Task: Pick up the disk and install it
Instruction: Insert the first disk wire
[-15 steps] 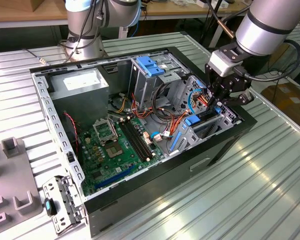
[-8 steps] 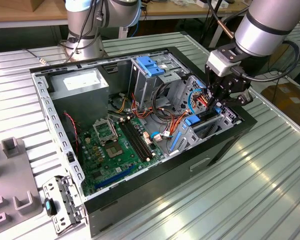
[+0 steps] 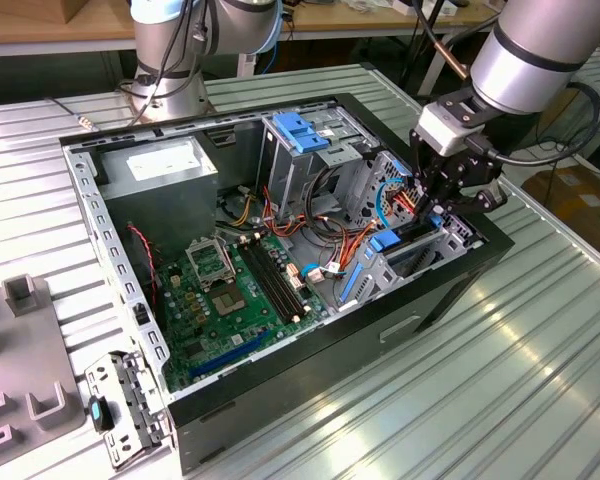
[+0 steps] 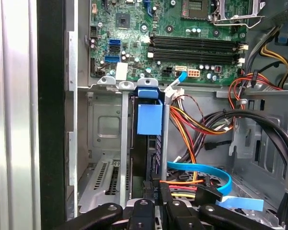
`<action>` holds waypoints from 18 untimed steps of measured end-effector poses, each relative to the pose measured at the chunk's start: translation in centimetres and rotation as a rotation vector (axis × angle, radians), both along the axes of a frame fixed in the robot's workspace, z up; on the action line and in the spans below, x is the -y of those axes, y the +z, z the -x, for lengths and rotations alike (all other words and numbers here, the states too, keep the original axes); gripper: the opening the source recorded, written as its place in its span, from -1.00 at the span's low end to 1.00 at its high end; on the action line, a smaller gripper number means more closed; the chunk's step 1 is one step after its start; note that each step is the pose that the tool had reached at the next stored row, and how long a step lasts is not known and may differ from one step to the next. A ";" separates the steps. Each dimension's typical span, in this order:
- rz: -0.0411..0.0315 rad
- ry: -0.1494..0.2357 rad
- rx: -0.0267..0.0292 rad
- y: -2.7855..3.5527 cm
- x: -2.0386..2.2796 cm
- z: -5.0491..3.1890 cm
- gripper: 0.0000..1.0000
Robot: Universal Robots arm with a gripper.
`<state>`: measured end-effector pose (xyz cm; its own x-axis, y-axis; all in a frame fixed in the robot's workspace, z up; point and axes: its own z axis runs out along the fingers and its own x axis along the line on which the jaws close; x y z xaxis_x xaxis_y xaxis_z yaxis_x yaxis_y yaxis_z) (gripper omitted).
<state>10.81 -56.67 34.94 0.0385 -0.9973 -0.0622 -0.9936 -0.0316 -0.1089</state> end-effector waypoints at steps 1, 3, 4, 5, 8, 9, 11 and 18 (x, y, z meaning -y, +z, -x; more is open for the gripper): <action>0.0001 0.000 -0.0001 -0.01 0.05 0.00 -0.67; 0.0000 -0.002 0.0000 -0.04 0.11 -0.02 -0.67; 0.0001 -0.004 0.0000 -0.05 0.10 -0.03 -0.67; 0.0002 -0.006 0.0000 -0.06 0.11 -0.03 -0.67; 0.0001 -0.014 -0.0002 -0.11 0.11 -0.04 -0.67; 0.0000 -0.019 -0.0002 -0.14 0.11 -0.04 -0.67; 0.0000 -0.025 -0.0001 -0.20 0.11 -0.04 -0.67; -0.0001 -0.033 -0.0002 -0.29 0.11 -0.04 -0.67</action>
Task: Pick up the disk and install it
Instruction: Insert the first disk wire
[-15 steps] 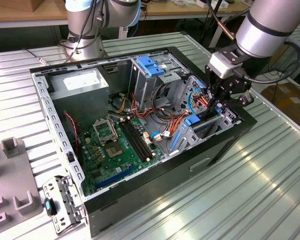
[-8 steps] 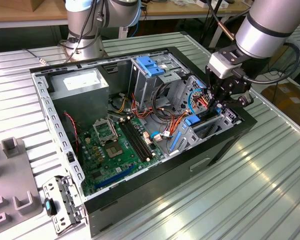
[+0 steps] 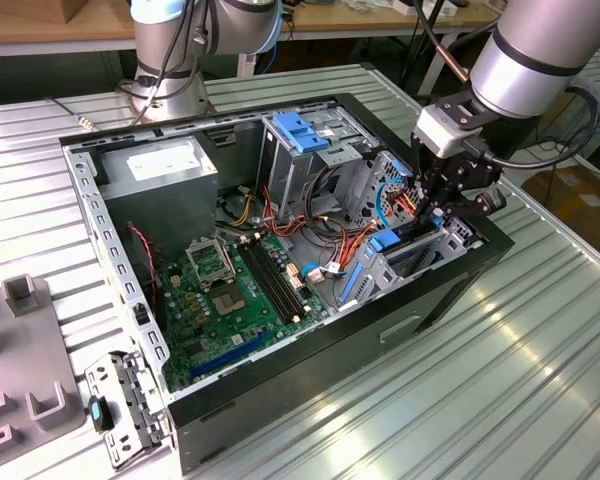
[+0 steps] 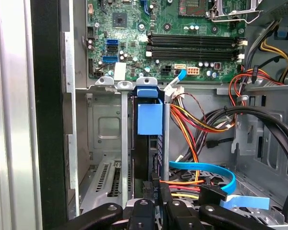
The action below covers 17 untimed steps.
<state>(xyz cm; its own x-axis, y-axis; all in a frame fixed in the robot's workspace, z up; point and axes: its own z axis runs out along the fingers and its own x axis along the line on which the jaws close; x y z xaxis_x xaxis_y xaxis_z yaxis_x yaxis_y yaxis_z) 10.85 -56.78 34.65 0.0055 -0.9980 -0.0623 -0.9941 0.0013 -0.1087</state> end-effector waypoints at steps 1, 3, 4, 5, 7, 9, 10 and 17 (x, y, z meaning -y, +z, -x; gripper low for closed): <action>0.0000 0.000 0.0000 0.00 0.00 0.00 -0.67; -0.0001 -0.002 0.0000 0.17 -0.05 0.00 -0.67; -0.0002 -0.002 0.0000 0.21 -0.07 0.00 -0.67; -0.0003 -0.002 0.0000 0.21 -0.08 0.00 -0.67; 0.0001 -0.003 0.0000 0.23 -0.15 0.00 -0.67; -0.0001 -0.004 0.0000 0.19 -0.18 0.00 -0.67; 0.0000 -0.004 0.0000 0.13 -0.18 0.00 -0.67; -0.0036 -0.004 -0.0001 -0.67 -0.18 0.00 -0.67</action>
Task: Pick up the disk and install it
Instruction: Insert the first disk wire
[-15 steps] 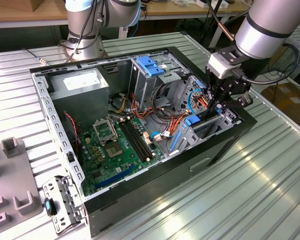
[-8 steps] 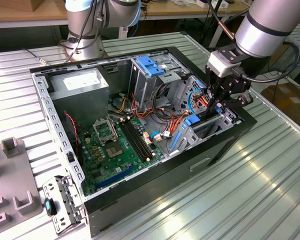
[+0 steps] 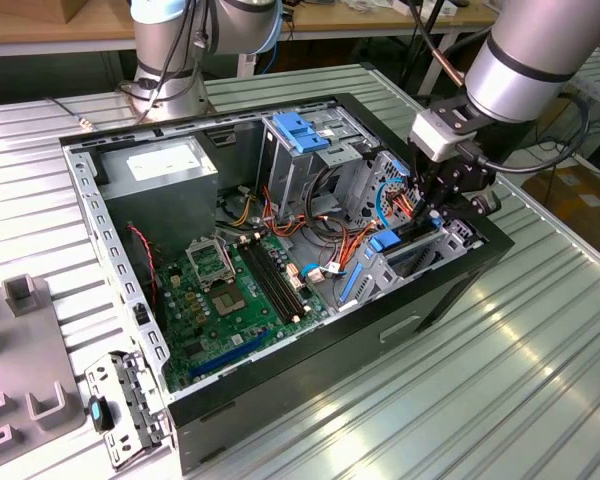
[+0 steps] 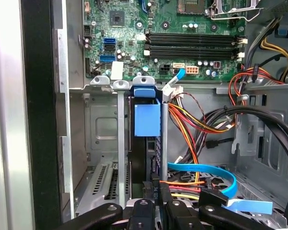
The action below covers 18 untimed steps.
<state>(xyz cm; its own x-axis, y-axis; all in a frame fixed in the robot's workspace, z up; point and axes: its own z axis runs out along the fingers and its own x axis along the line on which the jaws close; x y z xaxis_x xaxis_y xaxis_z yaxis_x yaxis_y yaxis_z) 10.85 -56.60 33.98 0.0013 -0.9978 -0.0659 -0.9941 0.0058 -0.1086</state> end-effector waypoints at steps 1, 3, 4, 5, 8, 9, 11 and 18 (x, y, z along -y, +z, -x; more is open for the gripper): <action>-0.0001 0.000 0.0000 -0.01 0.00 0.00 -0.67; -0.0017 0.000 0.0001 -0.08 0.00 0.00 -0.65; -0.0013 0.000 0.0001 -0.08 0.00 0.00 -0.65; -0.0007 0.000 0.0001 -0.01 0.00 0.00 -0.53; -0.0009 0.000 0.0021 0.93 -0.01 -0.01 -0.53; -0.0010 0.000 0.0030 1.13 0.00 0.00 -0.53; -0.0011 0.000 0.0037 1.21 0.00 0.00 -0.53; -0.0009 0.000 0.0038 1.22 0.00 0.01 -0.79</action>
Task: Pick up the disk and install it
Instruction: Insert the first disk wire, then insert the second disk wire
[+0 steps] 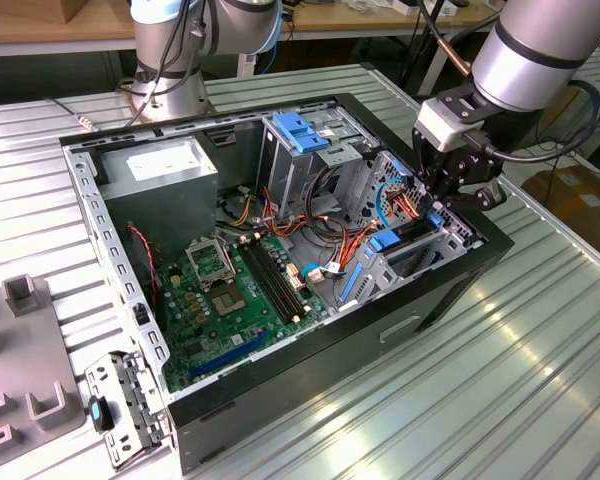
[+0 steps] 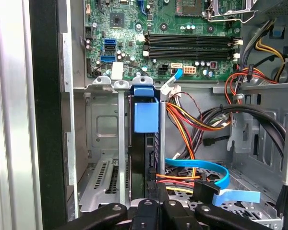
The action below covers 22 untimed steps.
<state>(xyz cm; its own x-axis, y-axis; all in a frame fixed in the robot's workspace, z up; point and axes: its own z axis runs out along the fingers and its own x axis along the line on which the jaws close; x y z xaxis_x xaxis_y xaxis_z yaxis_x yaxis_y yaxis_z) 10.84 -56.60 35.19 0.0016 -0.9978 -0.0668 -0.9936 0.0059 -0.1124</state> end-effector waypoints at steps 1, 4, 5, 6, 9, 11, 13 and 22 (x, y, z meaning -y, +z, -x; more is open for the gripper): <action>0.0001 0.000 0.0000 0.00 0.00 0.01 -0.79; 0.0000 0.000 0.0000 0.00 0.00 0.01 -0.79; 0.0000 0.000 0.0000 0.00 0.00 0.01 -0.79; 0.0001 0.000 0.0000 0.00 0.00 0.02 -0.79; 0.0000 0.000 0.0000 0.00 0.00 0.02 -0.79; 0.0000 0.000 0.0000 0.00 0.00 0.03 -0.79; 0.0000 0.000 0.0000 0.00 0.00 0.03 -0.79; -0.0034 0.000 -0.0037 0.01 0.17 1.59 -0.79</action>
<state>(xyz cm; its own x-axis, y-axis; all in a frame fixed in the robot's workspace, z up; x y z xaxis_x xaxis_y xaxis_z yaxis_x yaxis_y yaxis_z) 9.25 -56.77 35.20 0.0015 -0.9975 -0.0702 -0.9941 0.0062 -0.1087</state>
